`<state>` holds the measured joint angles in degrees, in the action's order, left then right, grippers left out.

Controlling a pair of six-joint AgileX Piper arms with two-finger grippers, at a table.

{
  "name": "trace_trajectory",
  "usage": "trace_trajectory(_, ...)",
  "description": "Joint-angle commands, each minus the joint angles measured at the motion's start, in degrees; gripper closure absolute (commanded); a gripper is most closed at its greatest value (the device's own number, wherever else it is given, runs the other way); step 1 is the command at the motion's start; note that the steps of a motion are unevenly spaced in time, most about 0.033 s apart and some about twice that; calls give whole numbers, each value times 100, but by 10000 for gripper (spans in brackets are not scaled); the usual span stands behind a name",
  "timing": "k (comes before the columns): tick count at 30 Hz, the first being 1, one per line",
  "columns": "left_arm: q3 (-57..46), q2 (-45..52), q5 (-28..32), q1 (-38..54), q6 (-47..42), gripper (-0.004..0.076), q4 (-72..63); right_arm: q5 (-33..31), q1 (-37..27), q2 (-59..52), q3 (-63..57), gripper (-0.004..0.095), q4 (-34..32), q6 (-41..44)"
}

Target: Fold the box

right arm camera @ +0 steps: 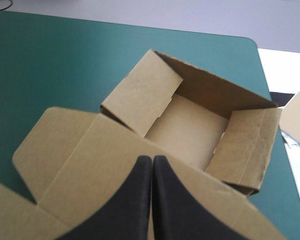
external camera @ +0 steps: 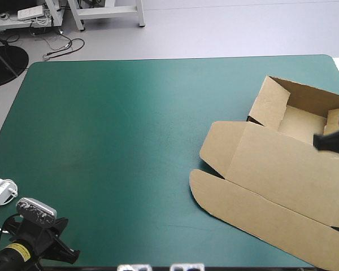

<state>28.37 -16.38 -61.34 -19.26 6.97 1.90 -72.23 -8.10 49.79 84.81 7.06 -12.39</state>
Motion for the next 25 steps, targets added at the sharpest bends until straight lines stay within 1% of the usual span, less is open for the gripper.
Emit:
trace_trajectory(1, 131, -80, 329, -18, 25, 734, -85, 61, 204, -968, -978, 923, -81, 111)
trace_trajectory(7, 131, -80, 329, -18, 13, 734, -85, 135, 204, -2318, -3110, 923, -80, 162)
trace_trajectory(13, 131, -80, 329, -18, -70, 734, -16, 182, 204, -3077, -4672, 923, 345, 55)
trace_trajectory(17, 131, -80, 329, -18, -84, 734, 41, 274, 204, -3413, -5300, 923, 516, 18)
trace_trajectory(21, 131, -80, 329, -18, -84, 734, 4, 470, 204, -3599, -5288, 923, 516, -26)
trace_trajectory(25, 131, -80, 329, -18, -84, 734, 4, 484, 204, -3637, -5307, 923, 493, -26)
